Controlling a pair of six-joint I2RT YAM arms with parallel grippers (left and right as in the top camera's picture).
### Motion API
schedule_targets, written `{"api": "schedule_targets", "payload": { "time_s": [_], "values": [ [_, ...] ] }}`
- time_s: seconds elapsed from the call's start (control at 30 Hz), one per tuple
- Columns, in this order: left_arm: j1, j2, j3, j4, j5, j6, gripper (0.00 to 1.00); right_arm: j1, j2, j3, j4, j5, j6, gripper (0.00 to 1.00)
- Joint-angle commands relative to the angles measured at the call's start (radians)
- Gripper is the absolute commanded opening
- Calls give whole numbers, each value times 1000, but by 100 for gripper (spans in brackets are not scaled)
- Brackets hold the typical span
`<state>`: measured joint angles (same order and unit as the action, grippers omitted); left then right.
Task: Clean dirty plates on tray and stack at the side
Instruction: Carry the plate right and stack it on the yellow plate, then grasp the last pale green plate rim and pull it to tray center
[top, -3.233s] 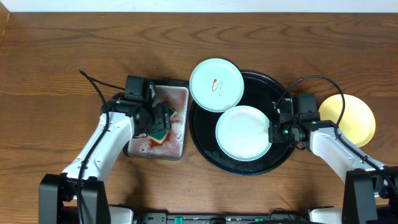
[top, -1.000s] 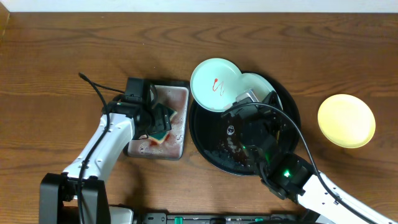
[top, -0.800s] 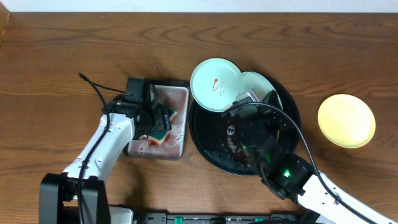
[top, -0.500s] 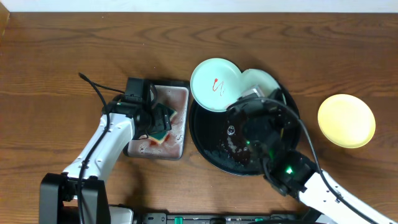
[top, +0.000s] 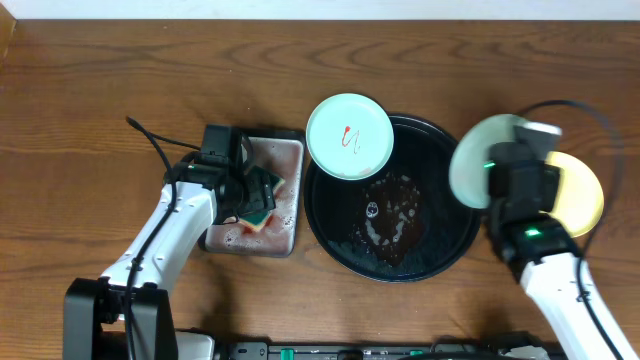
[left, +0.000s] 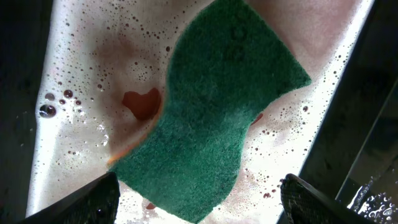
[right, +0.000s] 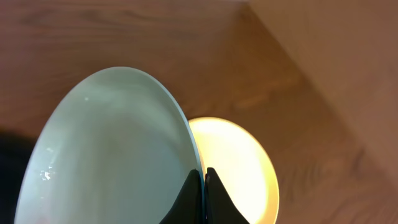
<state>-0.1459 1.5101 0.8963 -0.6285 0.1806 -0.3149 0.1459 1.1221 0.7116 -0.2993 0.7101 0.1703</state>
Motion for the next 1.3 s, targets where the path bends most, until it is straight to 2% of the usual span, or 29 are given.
{"api": "schedule_targets", "payload": {
  "time_s": [0.0,0.23,0.53,0.63,0.7,0.77,0.8,0.87,0.9,0.93,1.07,1.1,1.23,1.27],
  "values": [
    [2,5,-10,-3,-6,-5,83,-166,2,14,-6,-177,171,1],
    [2,5,-10,-3,-6,-5,83,-448,78,14,-35,-383,301,1],
    [2,5,-10,-3,-6,-5,83,-610,183,14,-39,-517,308,1],
    [2,5,-10,-3,-6,-5,83,-623,183,14,-39,-525,308,2],
    [2,5,-10,-3,-6,-5,83,-623,183,14,-39,-533,307,7],
    [2,5,-10,-3,-6,-5,83,-623,183,14,-35,-546,308,15],
    [2,5,-10,-3,-6,-5,83,-623,183,14,-33,-558,308,23],
    [2,5,-10,-3,-6,-5,84,-623,183,14,-30,-588,308,29],
    [2,5,-10,-3,-6,-5,84,-623,182,14,-24,-623,308,37],
    [2,5,-10,-2,-6,-5,83,-623,182,14,-11,-675,307,40],
    [2,5,-10,2,-6,-5,83,-616,182,14,56,-988,243,34],
    [2,5,-10,4,-6,-5,83,-592,182,14,97,-1165,183,34],
    [2,5,-10,4,-6,-5,83,-512,182,14,95,-1281,76,34],
    [2,5,-10,4,-6,-5,83,-481,182,14,87,-1284,48,38]
  ]
}}
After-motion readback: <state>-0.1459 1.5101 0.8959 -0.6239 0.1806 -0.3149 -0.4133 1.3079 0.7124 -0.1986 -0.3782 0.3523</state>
